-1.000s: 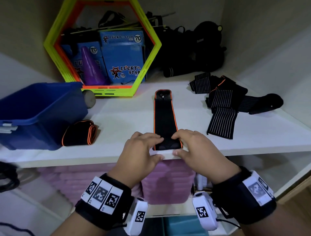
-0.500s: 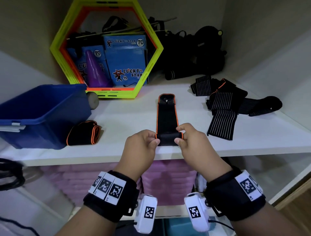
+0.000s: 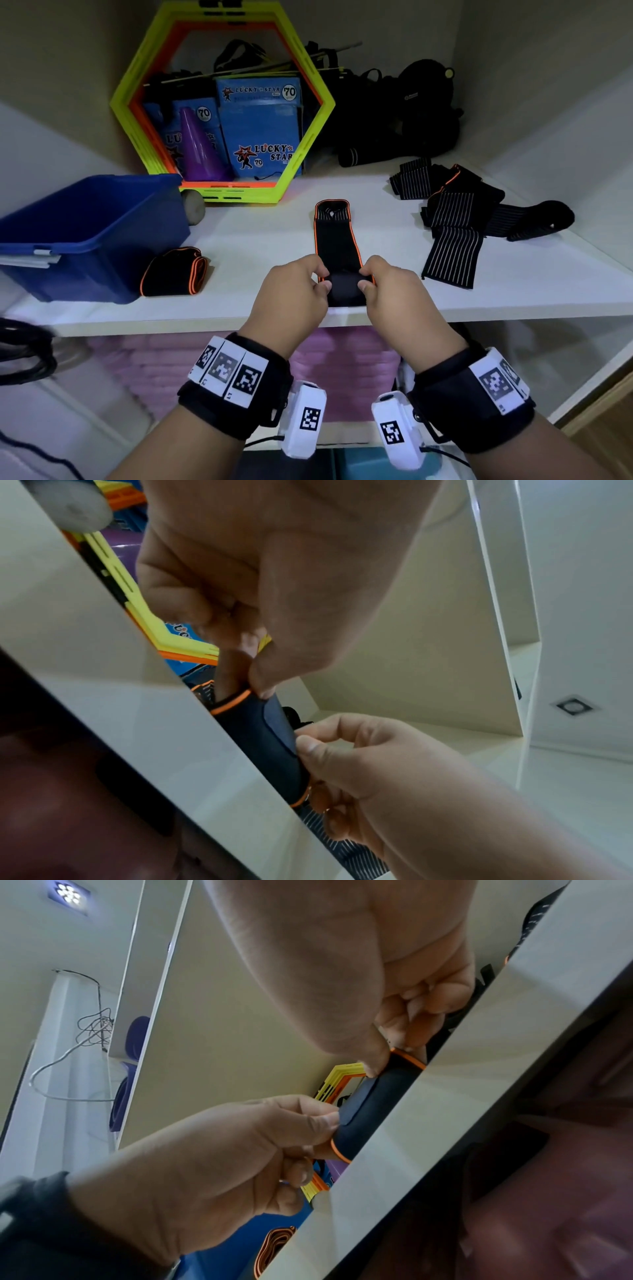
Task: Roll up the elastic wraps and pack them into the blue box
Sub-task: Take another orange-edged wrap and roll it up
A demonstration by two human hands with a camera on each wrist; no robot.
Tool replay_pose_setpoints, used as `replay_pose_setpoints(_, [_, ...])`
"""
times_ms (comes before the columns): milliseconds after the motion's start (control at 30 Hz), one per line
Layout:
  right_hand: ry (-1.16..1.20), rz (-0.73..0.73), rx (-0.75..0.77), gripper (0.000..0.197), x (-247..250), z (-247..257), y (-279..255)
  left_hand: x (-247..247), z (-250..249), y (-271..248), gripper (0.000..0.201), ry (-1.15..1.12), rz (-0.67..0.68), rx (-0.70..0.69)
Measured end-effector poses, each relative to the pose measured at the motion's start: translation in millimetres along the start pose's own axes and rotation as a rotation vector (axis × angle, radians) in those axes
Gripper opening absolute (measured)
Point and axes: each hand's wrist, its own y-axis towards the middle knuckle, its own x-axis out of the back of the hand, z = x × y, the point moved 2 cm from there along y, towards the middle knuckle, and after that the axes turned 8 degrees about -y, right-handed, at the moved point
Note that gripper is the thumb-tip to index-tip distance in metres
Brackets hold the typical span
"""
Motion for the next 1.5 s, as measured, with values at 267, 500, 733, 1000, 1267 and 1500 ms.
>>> replay_pose_setpoints(267, [-0.155,0.105,0.025,0.042,1,-6,-6,-6,3,-5,0.025,0.172,-0.053,-0.248])
replay_pose_setpoints(500, [-0.19,0.245,-0.009,0.056,7,-18,0,-11,3,-17,0.059,0.105,0.112,-0.189])
replay_pose_setpoints(733, [-0.054,0.258,0.007,0.025,4,-16,10,-4,8,-10,0.037,-0.108,0.037,-0.048])
replay_pose_setpoints(1000, [-0.11,0.221,-0.153,0.051,-2,-10,16,-5,10,0,0.018,-0.189,-0.078,0.093])
replay_pose_setpoints(1267, [-0.312,0.093,-0.186,0.048,-4,-7,12,-8,-1,5,0.021,-0.164,-0.007,0.07])
replay_pose_setpoints(1500, [-0.192,-0.004,0.02,0.012,-2,-12,20,-12,-4,10,0.019,-0.025,0.072,-0.029])
